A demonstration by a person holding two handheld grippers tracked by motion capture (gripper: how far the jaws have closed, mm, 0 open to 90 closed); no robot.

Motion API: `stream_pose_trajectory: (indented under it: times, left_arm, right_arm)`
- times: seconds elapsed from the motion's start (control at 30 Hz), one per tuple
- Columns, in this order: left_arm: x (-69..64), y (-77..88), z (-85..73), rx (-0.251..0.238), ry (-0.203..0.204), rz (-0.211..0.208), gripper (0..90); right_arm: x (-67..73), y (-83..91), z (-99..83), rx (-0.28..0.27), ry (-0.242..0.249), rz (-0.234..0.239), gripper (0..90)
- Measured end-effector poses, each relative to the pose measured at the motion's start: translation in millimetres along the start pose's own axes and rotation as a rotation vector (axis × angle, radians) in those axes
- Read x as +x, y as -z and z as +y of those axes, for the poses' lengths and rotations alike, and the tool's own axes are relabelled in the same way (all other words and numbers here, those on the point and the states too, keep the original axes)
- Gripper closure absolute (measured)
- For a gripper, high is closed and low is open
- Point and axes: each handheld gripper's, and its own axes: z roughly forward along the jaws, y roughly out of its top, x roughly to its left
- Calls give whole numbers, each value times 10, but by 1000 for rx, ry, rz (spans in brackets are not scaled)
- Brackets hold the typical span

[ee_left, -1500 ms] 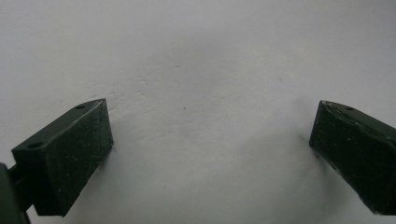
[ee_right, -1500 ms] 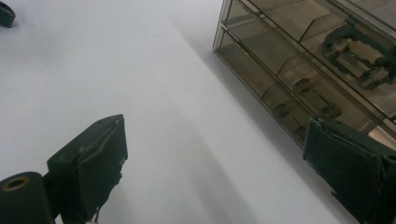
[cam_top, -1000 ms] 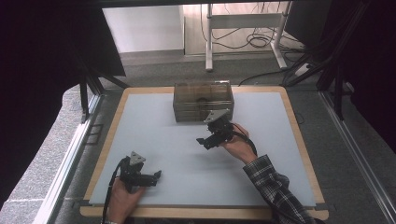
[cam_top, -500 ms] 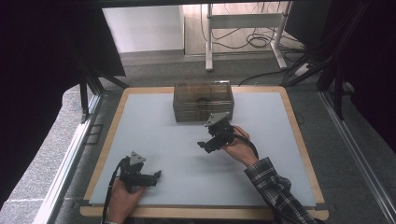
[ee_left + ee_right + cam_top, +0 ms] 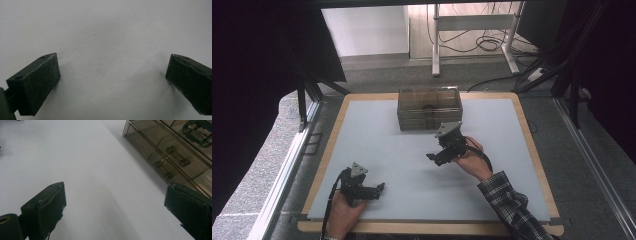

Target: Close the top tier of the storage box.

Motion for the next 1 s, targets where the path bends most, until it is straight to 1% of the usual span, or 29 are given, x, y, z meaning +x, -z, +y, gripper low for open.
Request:
stream_pose_trajectory:
  times: [0.47,1.0]
  left_arm:
    - [0,0,0,0,0,0,0]
    - [0,0,0,0,0,0,0]
  right_arm:
    - [32,57,-57,3,-1,3,35]
    - [59,140,-191,17,-7,13,30]
